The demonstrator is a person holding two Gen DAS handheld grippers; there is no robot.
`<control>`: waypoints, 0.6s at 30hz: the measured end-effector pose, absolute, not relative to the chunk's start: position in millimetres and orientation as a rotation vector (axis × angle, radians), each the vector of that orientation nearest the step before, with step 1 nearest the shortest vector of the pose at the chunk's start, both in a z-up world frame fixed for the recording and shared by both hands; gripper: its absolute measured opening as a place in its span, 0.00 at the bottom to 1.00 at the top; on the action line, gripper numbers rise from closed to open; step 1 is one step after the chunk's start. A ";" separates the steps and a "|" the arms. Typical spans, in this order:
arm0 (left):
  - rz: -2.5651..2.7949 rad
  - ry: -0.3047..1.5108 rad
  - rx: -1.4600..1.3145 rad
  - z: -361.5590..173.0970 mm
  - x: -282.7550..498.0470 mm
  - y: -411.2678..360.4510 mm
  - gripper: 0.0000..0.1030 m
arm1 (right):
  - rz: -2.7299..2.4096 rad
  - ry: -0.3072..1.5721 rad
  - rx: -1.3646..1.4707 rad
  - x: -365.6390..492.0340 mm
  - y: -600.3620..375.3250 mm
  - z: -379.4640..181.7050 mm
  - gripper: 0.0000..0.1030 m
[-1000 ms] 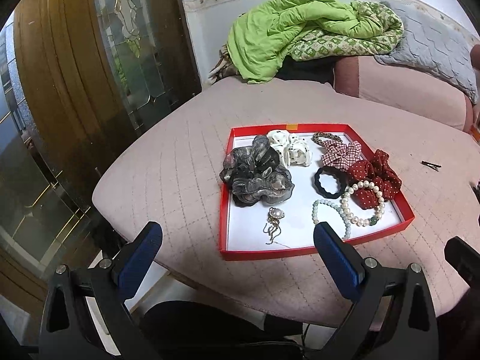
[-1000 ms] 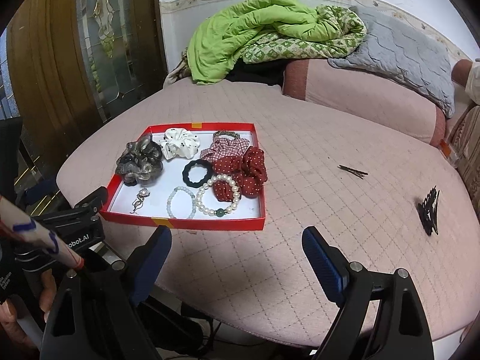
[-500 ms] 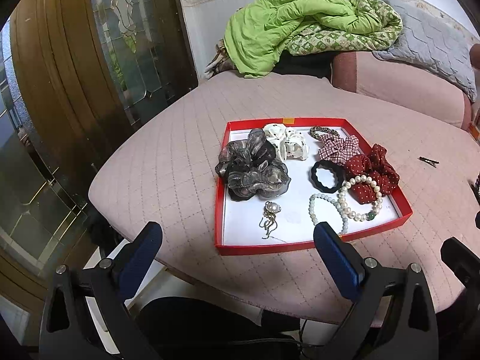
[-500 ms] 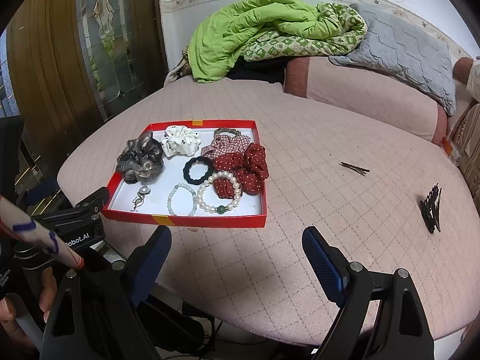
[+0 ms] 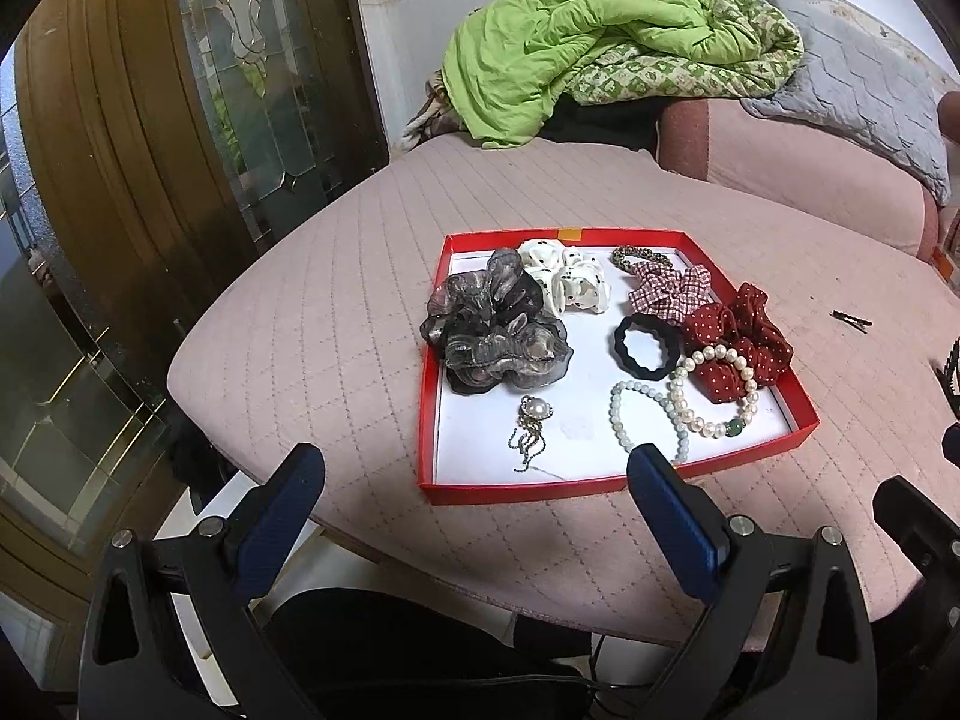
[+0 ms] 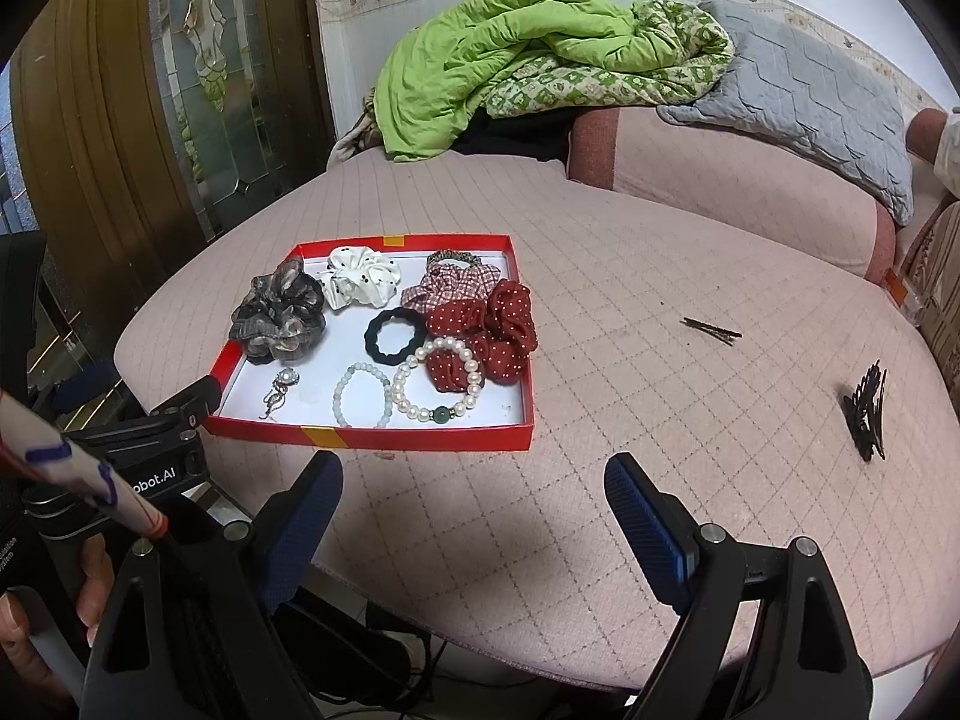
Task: Organize jewelry
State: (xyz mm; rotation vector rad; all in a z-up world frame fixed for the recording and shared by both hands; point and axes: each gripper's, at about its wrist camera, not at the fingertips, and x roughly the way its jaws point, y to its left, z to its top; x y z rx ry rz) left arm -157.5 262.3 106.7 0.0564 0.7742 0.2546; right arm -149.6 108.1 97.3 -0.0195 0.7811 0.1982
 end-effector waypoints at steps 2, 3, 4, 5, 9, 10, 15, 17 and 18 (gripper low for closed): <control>0.254 0.776 0.056 106.7 -157.3 262.4 0.98 | 0.197 0.782 -0.018 -149.6 107.8 97.2 0.89; 0.255 0.776 0.055 106.8 -157.3 262.6 0.98 | 0.198 0.783 -0.018 -149.1 107.6 97.3 0.89; 0.253 0.777 0.054 106.7 -157.6 261.9 0.98 | 0.198 0.783 -0.017 -149.1 107.4 97.2 0.89; 0.253 0.777 0.054 106.4 -157.3 262.5 0.98 | 0.198 0.784 -0.016 -149.2 107.2 97.2 0.89; 0.252 0.781 0.055 106.1 -157.3 262.2 0.98 | 0.199 0.787 -0.016 -148.8 106.9 96.7 0.89; 0.252 0.781 0.053 105.7 -157.6 261.8 0.98 | 0.199 0.788 -0.015 -148.8 106.7 96.4 0.89; 0.250 0.783 0.054 104.3 -157.4 261.3 0.98 | 0.198 0.790 -0.014 -148.3 107.1 95.7 0.89; 0.250 0.785 0.052 103.8 -157.4 261.4 0.98 | 0.198 0.791 -0.014 -148.2 107.2 95.4 0.89; 0.249 0.786 0.050 103.1 -157.1 261.8 0.98 | 0.198 0.792 -0.015 -148.3 107.2 95.0 0.89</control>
